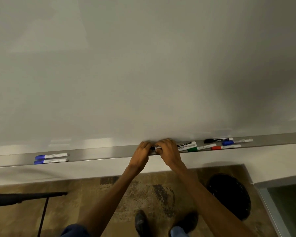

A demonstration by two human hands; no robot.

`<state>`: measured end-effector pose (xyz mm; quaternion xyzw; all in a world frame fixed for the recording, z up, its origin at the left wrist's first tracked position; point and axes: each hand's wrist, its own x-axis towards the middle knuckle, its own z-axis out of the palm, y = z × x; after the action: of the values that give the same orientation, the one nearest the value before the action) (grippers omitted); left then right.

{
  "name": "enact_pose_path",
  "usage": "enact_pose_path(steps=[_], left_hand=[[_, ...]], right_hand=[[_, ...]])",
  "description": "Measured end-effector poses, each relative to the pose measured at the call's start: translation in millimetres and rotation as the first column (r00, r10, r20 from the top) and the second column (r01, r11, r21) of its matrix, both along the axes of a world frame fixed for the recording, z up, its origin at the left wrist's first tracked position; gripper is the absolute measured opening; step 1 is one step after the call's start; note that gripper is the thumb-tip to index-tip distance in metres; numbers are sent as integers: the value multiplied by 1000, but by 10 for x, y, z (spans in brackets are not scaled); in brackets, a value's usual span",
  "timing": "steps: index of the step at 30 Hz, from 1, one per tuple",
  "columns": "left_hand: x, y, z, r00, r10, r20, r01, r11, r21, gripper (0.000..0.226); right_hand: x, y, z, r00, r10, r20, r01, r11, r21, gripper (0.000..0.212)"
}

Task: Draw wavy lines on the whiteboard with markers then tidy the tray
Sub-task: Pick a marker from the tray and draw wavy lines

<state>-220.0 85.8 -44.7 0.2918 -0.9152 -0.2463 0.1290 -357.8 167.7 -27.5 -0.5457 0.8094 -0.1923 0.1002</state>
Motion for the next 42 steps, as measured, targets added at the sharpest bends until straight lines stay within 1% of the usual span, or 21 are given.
enact_pose_path(steps=[3, 6, 8, 11, 14, 16, 18, 20, 23, 27, 30, 34, 37, 40, 42], left_hand=[[147, -87, 91, 1000, -8, -12, 8, 999, -31, 45], [239, -171, 192, 999, -20, 25, 22, 997, -76, 43], [275, -203, 242, 998, -22, 51, 27, 995, -99, 36], [310, -199, 312, 998, -40, 46, 45, 994, -97, 27], [332, -202, 409, 996, -89, 32, 91, 991, -102, 25], [354, -243, 486, 992, -123, 32, 127, 982, -141, 28], [383, -280, 559, 987, -159, 16, 159, 970, -183, 31], [413, -295, 619, 981, -191, -22, 182, 959, -216, 32], [467, -286, 719, 975, -212, -63, 192, 952, -239, 34], [542, -282, 852, 968, -233, -93, 202, 944, -261, 41], [628, -236, 936, 964, -245, -106, 208, 938, -277, 39], [762, -143, 1067, 956, -278, -94, 238, 921, -308, 39], [836, -68, 1168, 950, -303, -75, 262, 904, -338, 45], [849, 11, 1277, 957, -283, -65, 244, 904, -351, 53], [860, 88, 1362, 959, -274, -75, 229, 902, -367, 52]], right_hand=[[56, -58, 61, 995, 99, 16, -99, 995, -27, 20], [126, -88, 95, 983, 183, -15, -182, 983, 29, 34], [175, -88, 129, 983, 183, -9, -183, 983, 36, 33], [212, -87, 212, 990, 142, -3, -142, 990, -21, 25], [206, -82, 307, 988, 138, -73, -144, 985, -95, 29], [201, -76, 355, 977, 135, -165, -158, 978, -139, 30], [220, -66, 407, 961, 134, -241, -168, 978, -127, 32], [225, -70, 474, 955, 129, -267, -163, 981, -108, 34], [212, -76, 583, 959, 137, -248, -156, 986, -58, 39], [264, -52, 741, 964, 139, -228, -155, 987, -53, 41], [320, 3, 875, 960, 159, -231, -169, 985, -23, 40], [369, 118, 1050, 946, 201, -253, -204, 979, 14, 43], [433, 201, 1155, 935, 223, -275, -229, 973, 12, 44], [444, 238, 1283, 942, 230, -245, -233, 972, 20, 46], [475, 265, 1386, 946, 239, -219, -233, 971, 53, 49]])
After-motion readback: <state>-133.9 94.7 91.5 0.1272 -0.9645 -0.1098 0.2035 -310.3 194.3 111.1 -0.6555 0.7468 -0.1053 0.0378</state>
